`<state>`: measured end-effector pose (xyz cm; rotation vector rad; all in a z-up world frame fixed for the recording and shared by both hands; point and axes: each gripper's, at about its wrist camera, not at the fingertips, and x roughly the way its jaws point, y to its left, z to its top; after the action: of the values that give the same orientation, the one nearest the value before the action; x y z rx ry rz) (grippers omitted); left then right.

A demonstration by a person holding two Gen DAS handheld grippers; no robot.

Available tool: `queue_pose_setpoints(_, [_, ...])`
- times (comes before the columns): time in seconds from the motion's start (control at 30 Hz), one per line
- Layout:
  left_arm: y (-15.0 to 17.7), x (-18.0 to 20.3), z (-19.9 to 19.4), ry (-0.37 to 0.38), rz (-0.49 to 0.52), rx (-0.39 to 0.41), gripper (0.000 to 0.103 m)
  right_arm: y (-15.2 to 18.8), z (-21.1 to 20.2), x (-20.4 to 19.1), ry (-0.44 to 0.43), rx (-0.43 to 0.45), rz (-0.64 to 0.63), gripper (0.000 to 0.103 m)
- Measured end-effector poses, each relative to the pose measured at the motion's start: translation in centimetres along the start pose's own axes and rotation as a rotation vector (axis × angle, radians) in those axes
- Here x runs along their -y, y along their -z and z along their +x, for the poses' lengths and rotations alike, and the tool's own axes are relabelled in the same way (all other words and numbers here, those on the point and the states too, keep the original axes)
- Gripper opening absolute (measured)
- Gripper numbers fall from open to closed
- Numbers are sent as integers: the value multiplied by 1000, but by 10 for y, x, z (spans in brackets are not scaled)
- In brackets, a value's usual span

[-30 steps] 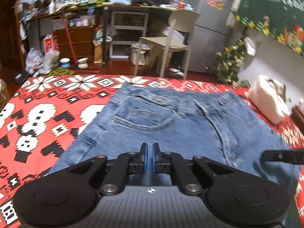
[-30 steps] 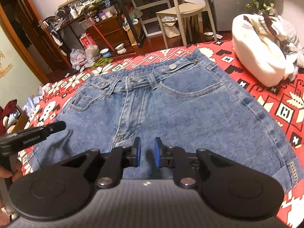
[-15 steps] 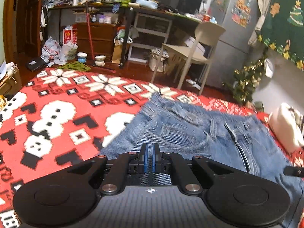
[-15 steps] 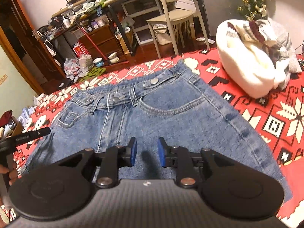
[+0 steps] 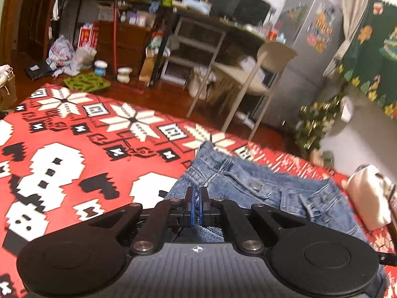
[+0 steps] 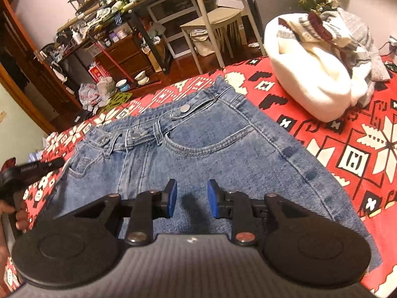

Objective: Fold clothes
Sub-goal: 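Smooth the shorts' front with both grippers toward the waistband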

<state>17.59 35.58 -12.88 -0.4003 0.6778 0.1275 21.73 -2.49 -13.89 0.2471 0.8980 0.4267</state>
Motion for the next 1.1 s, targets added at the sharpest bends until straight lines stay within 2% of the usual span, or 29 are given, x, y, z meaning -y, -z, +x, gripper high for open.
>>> queue_pose_setpoints(0.1, [-8,1,21,-4,-16,-49,3,0,6,-3,0,-8,-14,29])
queue_pose_setpoints(0.3, [-21,3,37,13,-37,-57,3,-1,12,-1,-18,-11,-16,29])
queue_pose_setpoints(0.6, [-30,8,54,-54,-49,-66,3,-6,14,5,-54,-2,25,30])
queue_pose_setpoints(0.77, [-38,14,59,-89,-6,-81,3,-11,5,17,-64,33,75,30])
queue_pose_setpoints(0.93, [-36,18,31,-72,-15,-59,3,-12,3,25,-55,45,109,30])
queue_pose_setpoints(1.1, [-7,25,-17,-31,-18,-60,3,-10,-1,20,-56,52,67,30])
